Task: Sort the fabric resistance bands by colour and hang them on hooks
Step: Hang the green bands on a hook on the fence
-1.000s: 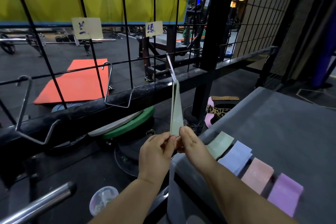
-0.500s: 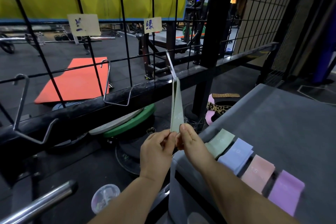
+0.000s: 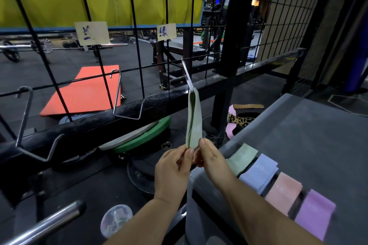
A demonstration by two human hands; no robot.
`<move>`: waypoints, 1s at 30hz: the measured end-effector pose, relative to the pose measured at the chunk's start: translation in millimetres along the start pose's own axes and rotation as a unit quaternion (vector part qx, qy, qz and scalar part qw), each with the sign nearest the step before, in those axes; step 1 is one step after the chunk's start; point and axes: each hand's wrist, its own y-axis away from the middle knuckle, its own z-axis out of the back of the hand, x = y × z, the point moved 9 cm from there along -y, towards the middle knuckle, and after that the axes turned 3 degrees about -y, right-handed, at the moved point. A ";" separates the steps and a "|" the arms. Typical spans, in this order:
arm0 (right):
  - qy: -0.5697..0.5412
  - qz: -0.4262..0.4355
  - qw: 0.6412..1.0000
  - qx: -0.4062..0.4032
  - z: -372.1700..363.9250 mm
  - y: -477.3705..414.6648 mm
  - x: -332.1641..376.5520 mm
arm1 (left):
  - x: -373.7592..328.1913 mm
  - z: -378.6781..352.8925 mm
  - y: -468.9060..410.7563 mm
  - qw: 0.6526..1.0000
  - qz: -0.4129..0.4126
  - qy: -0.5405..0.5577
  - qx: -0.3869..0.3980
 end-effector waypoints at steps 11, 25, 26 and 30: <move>0.044 -0.004 0.999 -0.008 13.2 6.6 1.9 | 5.6 -8.1 4.1 1.000 -0.010 -0.015 0.020; 0.347 -0.057 0.933 -0.072 104.1 4.3 -16.1 | 14.3 -58.0 11.4 0.990 0.012 -0.045 0.132; 0.386 -0.071 0.917 -0.065 111.3 2.7 -21.0 | 15.1 -67.1 12.3 0.985 0.015 -0.058 0.159; 0.456 -0.111 0.883 -0.023 126.9 -0.2 -40.3 | 16.7 -100.0 17.0 0.969 0.025 -0.091 0.231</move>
